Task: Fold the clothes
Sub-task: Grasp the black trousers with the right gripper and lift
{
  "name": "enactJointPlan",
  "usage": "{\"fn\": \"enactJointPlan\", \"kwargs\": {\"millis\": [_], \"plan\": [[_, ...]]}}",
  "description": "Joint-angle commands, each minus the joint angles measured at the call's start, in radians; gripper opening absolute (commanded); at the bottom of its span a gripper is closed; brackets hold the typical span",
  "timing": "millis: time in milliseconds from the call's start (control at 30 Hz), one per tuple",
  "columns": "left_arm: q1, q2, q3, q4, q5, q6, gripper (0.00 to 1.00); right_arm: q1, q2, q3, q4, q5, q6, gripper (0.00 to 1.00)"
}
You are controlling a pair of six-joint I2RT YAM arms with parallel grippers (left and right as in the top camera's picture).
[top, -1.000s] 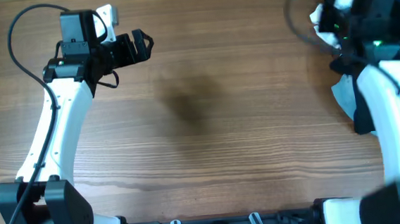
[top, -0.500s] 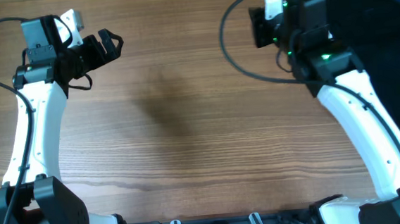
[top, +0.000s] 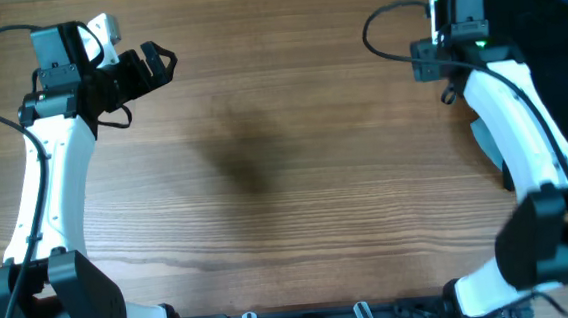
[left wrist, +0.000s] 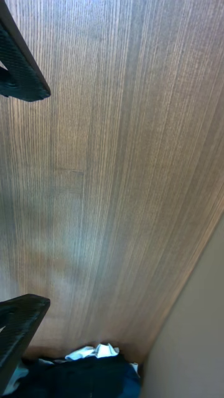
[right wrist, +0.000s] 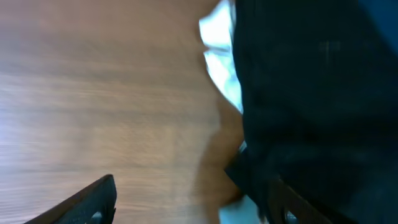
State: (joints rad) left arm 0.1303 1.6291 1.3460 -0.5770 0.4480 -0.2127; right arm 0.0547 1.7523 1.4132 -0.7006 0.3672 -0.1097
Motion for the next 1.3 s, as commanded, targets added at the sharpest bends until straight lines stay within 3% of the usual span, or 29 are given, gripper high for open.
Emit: {"fn": "enactJointPlan", "kwargs": {"millis": [0, 267, 433, 500, 567, 1000, 1267], "plan": [[-0.004, -0.008, 0.019, -0.003, 0.023, -0.005, 1.00, -0.029, 0.066, -0.004, -0.045, 0.108, 0.039, 0.78], [-0.004, -0.008, 0.019, -0.012, 0.023, -0.005, 1.00, -0.136, 0.089, -0.006, -0.143, 0.161, 0.164, 0.78], [-0.004, -0.008, 0.019, -0.010, 0.023, -0.005, 1.00, -0.196, 0.090, -0.006, -0.151, 0.090, 0.163, 0.78], [-0.003, -0.008, 0.019, -0.010, 0.023, -0.005, 1.00, -0.212, 0.090, -0.006, -0.167, 0.031, 0.165, 0.72], [-0.003, -0.008, 0.019, -0.010, 0.023, -0.005, 1.00, -0.217, 0.090, -0.007, -0.175, 0.011, 0.168, 0.67], [-0.003, -0.008, 0.019, -0.010, 0.022, -0.005, 1.00, -0.220, 0.090, -0.056, -0.120, 0.006, 0.192, 0.67], [-0.003, -0.008, 0.019, -0.008, -0.004, -0.005, 1.00, -0.234, 0.090, -0.106, -0.076, 0.130, 0.251, 0.62]]}}
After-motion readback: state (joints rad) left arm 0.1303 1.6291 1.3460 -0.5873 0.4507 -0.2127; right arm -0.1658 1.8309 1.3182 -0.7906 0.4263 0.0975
